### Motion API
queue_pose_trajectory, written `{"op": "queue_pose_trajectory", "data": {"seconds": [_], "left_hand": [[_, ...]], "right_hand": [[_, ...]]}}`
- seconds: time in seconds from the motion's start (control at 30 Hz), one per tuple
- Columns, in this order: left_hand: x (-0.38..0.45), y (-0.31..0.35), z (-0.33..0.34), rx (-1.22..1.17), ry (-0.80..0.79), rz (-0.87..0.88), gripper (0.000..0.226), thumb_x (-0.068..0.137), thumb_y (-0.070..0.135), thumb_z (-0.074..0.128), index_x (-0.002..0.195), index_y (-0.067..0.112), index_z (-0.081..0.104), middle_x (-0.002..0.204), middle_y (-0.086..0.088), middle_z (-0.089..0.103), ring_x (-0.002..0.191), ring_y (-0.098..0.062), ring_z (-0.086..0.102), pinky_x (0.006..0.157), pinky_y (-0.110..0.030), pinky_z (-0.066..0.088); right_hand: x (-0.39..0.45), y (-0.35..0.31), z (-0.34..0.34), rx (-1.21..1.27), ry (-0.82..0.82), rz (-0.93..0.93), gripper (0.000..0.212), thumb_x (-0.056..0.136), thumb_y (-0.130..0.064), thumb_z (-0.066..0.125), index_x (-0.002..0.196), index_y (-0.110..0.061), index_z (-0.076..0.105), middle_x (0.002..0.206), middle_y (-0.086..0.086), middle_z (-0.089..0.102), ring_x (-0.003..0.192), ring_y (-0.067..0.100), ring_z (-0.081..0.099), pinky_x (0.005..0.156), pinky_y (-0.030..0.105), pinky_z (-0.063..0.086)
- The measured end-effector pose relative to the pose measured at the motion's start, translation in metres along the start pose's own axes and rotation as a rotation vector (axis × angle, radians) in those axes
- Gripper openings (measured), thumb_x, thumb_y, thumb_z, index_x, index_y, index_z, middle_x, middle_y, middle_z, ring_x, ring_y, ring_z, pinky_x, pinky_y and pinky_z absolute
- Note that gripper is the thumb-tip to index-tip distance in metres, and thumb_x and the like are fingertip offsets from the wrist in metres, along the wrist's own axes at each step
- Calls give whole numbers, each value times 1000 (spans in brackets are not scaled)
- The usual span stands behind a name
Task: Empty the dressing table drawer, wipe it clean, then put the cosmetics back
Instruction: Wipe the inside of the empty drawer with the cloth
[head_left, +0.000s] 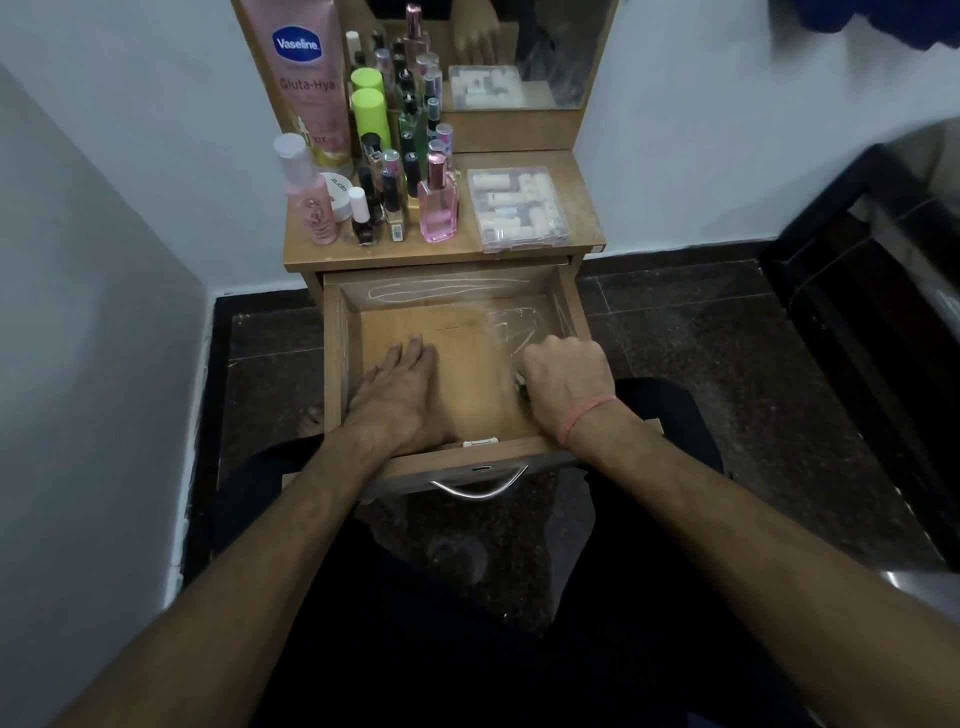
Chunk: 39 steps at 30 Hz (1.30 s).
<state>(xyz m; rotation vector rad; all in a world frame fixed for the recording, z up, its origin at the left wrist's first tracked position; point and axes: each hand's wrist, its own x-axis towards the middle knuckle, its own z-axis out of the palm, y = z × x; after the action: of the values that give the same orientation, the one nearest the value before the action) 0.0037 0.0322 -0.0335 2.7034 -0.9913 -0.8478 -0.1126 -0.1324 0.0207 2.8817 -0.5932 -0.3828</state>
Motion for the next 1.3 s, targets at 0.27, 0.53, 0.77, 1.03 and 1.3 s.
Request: {"op": "queue_pose_trajectory", "data": {"seconds": [0.27,0.53,0.77,1.03,1.3], "left_hand": [[2,3,0,4,-13,-13,134,83,41,92,177,20,-1,185,1,-13,170,-25,-9,138,-51,6],[5,0,1,10,-12,-11,136,82,47,92,176,20,-1,185,1,-13,170,-25,-9,138,-50,5],[5,3,2,1,-22,-16,138,83,45,93,176,18,-4,184,0,-16,170,-27,-12,138,-52,3],[3,4,2,-32,-29,-12,136,85,42,93,176,17,-5,184,-1,-17,170,-27,-15,138,-53,-2],[5,6,1,-37,-39,-20,136,85,40,92,176,18,-6,183,0,-19,169,-26,-17,137,-53,-4]], "right_hand": [[29,6,-9,43,154,25,20,106,-15,59,98,-15,76,93,7,75,87,30,74,76,42,57],[47,4,-1,115,197,68,25,106,-7,51,107,-13,75,105,11,76,98,34,73,77,42,55],[60,-1,4,309,204,144,22,107,-7,52,107,-12,74,107,12,75,101,37,72,90,50,59],[66,3,10,326,207,107,23,109,-12,51,114,-12,73,110,14,76,103,38,73,92,49,58],[71,-26,8,447,250,-44,28,106,-21,58,127,-24,76,113,11,79,110,37,72,103,48,53]]}}
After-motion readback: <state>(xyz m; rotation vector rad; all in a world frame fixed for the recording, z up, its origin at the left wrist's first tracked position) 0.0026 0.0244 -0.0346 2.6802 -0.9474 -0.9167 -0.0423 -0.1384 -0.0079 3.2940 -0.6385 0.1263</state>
